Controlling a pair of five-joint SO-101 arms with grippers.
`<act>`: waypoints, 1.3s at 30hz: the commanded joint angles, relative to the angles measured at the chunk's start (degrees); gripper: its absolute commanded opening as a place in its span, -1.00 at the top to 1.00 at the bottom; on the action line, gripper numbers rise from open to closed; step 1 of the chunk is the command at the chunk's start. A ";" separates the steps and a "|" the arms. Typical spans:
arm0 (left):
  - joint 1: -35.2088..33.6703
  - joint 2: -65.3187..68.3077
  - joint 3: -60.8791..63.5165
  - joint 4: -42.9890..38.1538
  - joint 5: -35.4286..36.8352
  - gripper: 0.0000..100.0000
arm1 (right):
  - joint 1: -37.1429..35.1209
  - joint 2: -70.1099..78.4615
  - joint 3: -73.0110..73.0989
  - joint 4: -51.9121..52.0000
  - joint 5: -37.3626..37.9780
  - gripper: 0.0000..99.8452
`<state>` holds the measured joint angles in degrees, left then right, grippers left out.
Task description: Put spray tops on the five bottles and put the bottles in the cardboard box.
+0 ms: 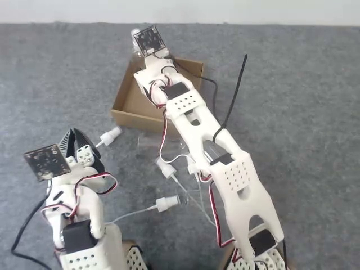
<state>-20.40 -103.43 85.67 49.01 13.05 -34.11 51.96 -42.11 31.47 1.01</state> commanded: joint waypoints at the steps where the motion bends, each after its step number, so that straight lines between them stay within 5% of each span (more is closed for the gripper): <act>1: 0.09 -1.05 -0.92 -0.70 -0.44 0.97 | 0.13 -7.78 -3.87 4.62 -0.62 0.37; 25: 0.00 -1.05 0.66 -2.20 -0.70 0.97 | 0.31 -25.54 -3.78 48.84 -0.53 0.38; 39: -0.26 -1.05 0.66 -2.20 -0.70 0.97 | 3.12 -28.88 -3.78 65.71 -2.90 0.38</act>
<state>-20.40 -103.43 86.90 48.84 12.88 -33.05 29.54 -42.11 94.33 0.31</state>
